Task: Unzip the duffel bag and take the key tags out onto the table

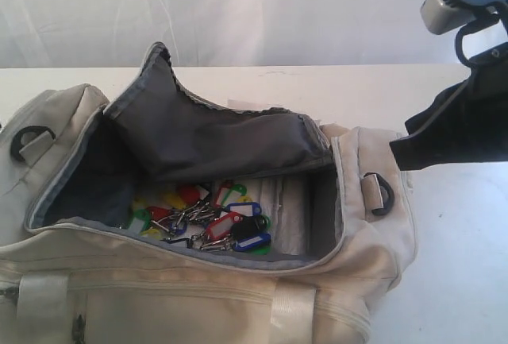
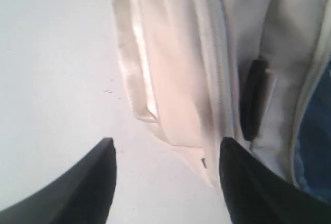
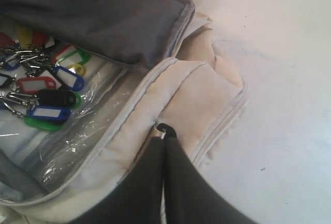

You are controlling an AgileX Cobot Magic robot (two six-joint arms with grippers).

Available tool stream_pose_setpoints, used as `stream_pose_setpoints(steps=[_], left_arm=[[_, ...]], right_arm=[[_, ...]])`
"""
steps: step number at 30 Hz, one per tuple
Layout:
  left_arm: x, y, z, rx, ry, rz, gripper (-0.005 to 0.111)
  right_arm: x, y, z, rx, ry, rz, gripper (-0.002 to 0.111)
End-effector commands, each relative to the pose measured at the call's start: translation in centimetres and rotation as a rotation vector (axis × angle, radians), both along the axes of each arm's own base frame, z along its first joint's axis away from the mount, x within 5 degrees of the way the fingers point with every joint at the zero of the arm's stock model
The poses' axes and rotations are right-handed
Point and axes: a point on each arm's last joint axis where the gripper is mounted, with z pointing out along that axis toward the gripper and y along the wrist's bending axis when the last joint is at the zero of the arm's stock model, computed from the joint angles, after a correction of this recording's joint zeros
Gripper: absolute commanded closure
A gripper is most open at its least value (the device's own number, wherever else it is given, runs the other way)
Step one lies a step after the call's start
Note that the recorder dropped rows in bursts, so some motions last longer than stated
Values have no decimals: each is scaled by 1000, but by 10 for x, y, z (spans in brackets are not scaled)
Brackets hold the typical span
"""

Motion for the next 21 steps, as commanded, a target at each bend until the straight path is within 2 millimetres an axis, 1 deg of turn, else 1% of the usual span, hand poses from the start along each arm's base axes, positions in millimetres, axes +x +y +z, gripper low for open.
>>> stream_pose_setpoints(steps=[1, 3, 5, 7, 9, 11, 14, 17, 21], left_arm=[[-19, 0, 38, 18, -103, 61, 45], [-26, -12, 50, -55, -160, 19, 45], [-35, -27, 61, -147, -209, -79, 45], [-45, -46, 69, -262, -249, -216, 45], [-56, -62, 72, -349, -272, -337, 45], [-65, -77, 68, -428, -279, -436, 47], [-74, -92, 47, -480, -233, -522, 54], [-77, -102, 11, -499, -156, -554, 66], [-81, -111, -38, -484, -125, -551, 83]], right_arm=[[0, -3, 1, -5, -15, -8, 108], [0, -3, 1, -5, -15, -8, 108], [0, -3, 1, -5, -15, -8, 108], [0, -3, 1, -5, -15, -8, 108], [0, -3, 1, -5, -15, -8, 108], [0, -3, 1, -5, -15, -8, 108], [0, -2, 1, 2, -16, -9, 108], [0, -2, 1, 2, -17, -9, 108], [0, -2, 1, 3, -19, -9, 108]])
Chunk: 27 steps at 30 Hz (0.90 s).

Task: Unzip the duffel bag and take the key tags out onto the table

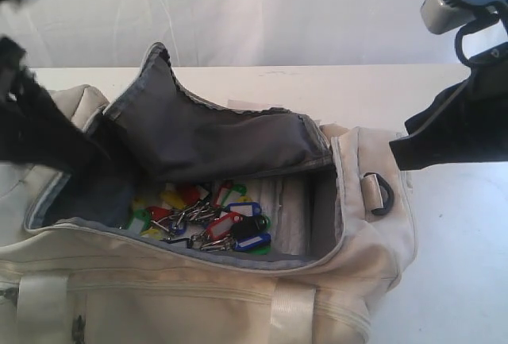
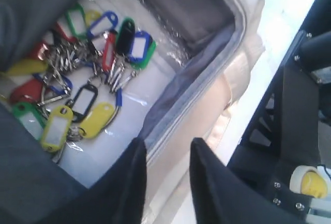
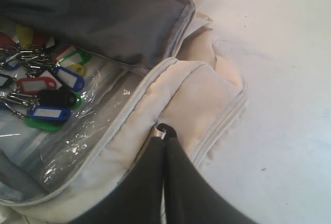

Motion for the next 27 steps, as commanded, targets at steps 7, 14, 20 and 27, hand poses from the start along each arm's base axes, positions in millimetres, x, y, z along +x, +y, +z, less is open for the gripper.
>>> stream_pose_setpoints(steps=[7, 14, 20, 27], left_arm=[[-26, -13, -95, 55, 71, -49, 101], [-43, -21, -103, 37, 170, -139, 102], [-46, -28, -85, -55, 186, -228, 102], [-39, -30, -41, -73, 37, -249, 102]], right_arm=[[0, -2, 1, 3, -21, -9, 108], [1, -1, -3, 1, -31, 6, 108], [4, 31, -7, 168, 37, 245, 108], [59, 81, -29, 123, 246, 353, 108]])
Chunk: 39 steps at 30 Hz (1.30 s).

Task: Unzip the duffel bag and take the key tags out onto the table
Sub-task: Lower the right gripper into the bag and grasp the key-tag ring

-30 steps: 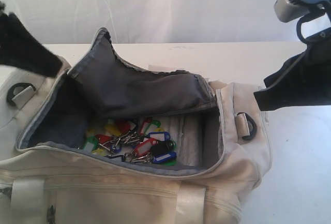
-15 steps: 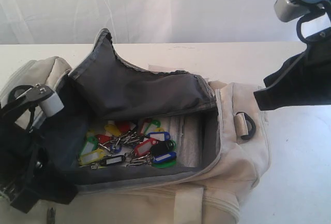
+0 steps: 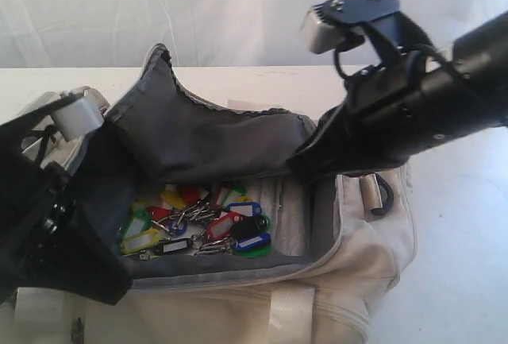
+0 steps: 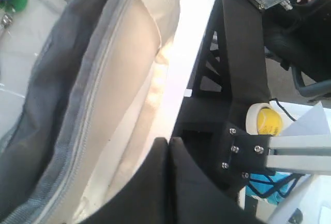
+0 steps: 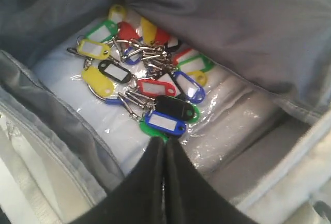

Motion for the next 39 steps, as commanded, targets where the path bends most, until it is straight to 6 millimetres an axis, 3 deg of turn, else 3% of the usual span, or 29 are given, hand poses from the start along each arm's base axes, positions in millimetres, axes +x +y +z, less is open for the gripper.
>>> stream_pose_setpoints(steps=[1, 8, 11, 14, 17, 19, 22, 32, 39], left_arm=[[-6, 0, 20, -37, -91, 45, 102], [-36, 22, 43, 27, -398, 260, 107], [-44, 25, 40, 17, -444, 294, 107], [-49, 27, 34, 7, -443, 314, 107], [-51, 27, 31, -4, -436, 326, 107], [-51, 26, 31, -13, -431, 326, 107], [-51, 26, 32, -19, -428, 328, 107], [-53, 24, 32, -40, -409, 318, 107], [-54, 22, 34, -62, -412, 302, 107]], right_arm=[[28, 26, -11, -29, 70, 58, 108], [72, 73, -41, -114, 171, 151, 108], [77, 87, -47, -148, 170, 192, 107], [82, 92, -58, -203, 196, 215, 97], [85, 92, -75, -260, 249, 225, 78], [87, 90, -86, -300, 288, 206, 55], [90, 92, -98, -312, 312, 200, 31], [112, 102, -115, -314, 335, 106, 30], [114, 117, -146, -390, 428, 154, 30]])
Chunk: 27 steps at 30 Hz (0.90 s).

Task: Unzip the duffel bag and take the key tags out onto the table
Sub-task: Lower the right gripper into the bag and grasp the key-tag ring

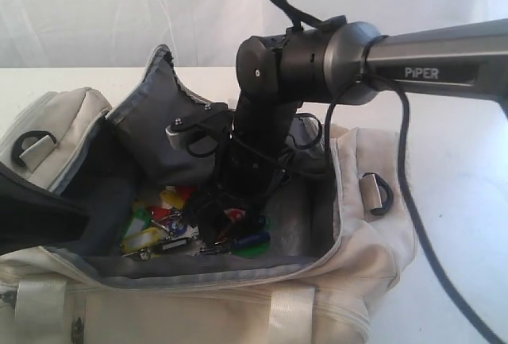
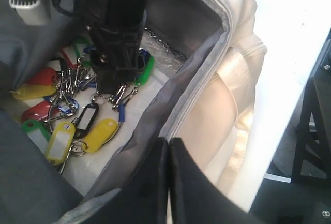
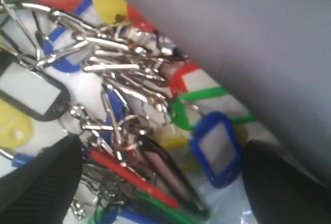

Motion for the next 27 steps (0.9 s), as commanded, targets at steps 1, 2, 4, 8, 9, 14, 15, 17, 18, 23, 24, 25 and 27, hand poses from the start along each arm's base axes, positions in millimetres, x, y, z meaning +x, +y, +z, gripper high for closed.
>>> stream_pose_setpoints(steps=[1, 2, 4, 8, 9, 14, 15, 17, 18, 23, 24, 25, 27], left_arm=[[-4, -3, 1, -31, 10, -30, 107], [-4, -3, 1, -31, 10, -30, 107], [-4, -3, 1, -31, 10, -30, 107], [-4, -3, 1, -31, 10, -30, 107], [-4, -3, 1, -30, 9, -31, 107], [-4, -3, 1, -29, 6, -33, 107], [-4, -3, 1, -29, 6, -33, 107], [-4, -3, 1, -28, 5, -35, 107], [-4, -3, 1, -27, 3, -36, 107], [-4, -3, 1, -26, 1, -38, 107], [-4, -3, 1, -26, 1, -38, 107], [-4, -3, 1, -26, 1, -38, 107], [-4, -3, 1, -26, 1, -38, 107]], right_arm=[[-3, 9, -26, -81, 67, 45, 30], [-5, 9, -33, -117, 91, 55, 30], [-7, 7, -44, -181, 126, 46, 31], [-10, -1, -53, -288, 196, -9, 47], [-11, -6, -53, -346, 208, -39, 59], [-9, -14, -53, -426, 178, -15, 101], [-8, -13, -52, -422, 173, -15, 106], [-6, -12, -46, -409, 155, -18, 108], [-3, -10, -36, -391, 128, -22, 108], [5, -7, 16, -300, -11, -44, 108], [6, -10, 27, -307, -58, -40, 108], [7, -12, 31, -318, -80, -36, 108], [6, -13, 36, -316, -91, -36, 108]])
